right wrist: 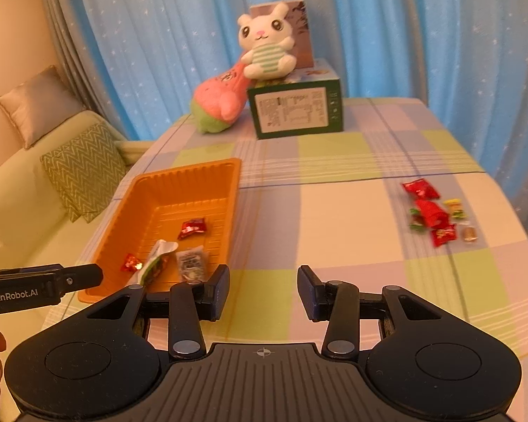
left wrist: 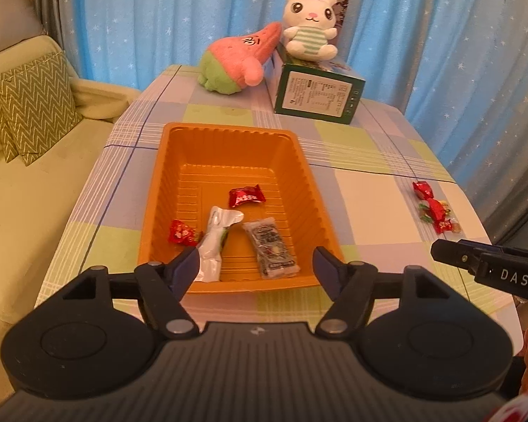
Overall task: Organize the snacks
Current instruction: 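Move both grippers back toward the remaining red candies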
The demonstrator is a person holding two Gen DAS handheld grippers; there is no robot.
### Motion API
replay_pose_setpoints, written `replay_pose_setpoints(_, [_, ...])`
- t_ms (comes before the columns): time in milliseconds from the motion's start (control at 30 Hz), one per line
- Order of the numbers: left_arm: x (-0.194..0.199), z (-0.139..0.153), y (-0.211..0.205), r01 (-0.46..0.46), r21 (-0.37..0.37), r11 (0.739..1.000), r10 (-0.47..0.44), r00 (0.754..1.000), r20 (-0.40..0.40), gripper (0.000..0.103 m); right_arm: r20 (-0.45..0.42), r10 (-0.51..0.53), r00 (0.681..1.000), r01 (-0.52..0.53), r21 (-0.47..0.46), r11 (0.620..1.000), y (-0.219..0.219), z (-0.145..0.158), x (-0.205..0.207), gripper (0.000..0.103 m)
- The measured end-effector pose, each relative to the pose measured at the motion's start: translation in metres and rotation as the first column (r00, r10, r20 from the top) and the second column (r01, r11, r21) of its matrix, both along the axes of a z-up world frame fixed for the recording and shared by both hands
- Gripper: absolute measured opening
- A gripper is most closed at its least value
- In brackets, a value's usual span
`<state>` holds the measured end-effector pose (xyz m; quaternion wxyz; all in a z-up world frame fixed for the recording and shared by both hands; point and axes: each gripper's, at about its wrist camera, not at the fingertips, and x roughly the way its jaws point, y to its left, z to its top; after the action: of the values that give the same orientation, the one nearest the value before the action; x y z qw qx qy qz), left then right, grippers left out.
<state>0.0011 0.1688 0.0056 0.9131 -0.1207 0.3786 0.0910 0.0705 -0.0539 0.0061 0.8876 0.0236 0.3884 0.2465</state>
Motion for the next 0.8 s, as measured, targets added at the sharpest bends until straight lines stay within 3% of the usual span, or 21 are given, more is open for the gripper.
replay_pose_setpoints(100, [-0.001, 0.002, -0.011, 0.025, 0.0, 1.0, -0.025, 1.0, 0.004, 0.07, 0.008, -0.025, 1.0, 0.025, 0.007, 1.0, -0.014, 0.004, -0.004, 0.049])
replay_pose_setpoints(167, [0.0, 0.004, -0.02, 0.044, 0.003, 0.999, -0.044, 0.999, 0.007, 0.071, 0.014, -0.044, 0.999, 0.044, 0.009, 0.999, -0.024, 0.007, -0.006, 0.064])
replay_pose_setpoints(467, [0.01, 0.011, -0.06, 0.122, 0.0, 0.993, -0.122, 0.992, 0.025, 0.083, 0.029, -0.132, 0.991, 0.132, -0.007, 0.991, -0.071, 0.011, -0.015, 0.072])
replay_pose_setpoints(800, [0.025, 0.013, -0.098, 0.189, -0.003, 0.982, -0.189, 0.982, 0.029, 0.089, 0.043, -0.263, 0.964, 0.264, -0.009, 0.965, -0.128, 0.019, -0.016, 0.073])
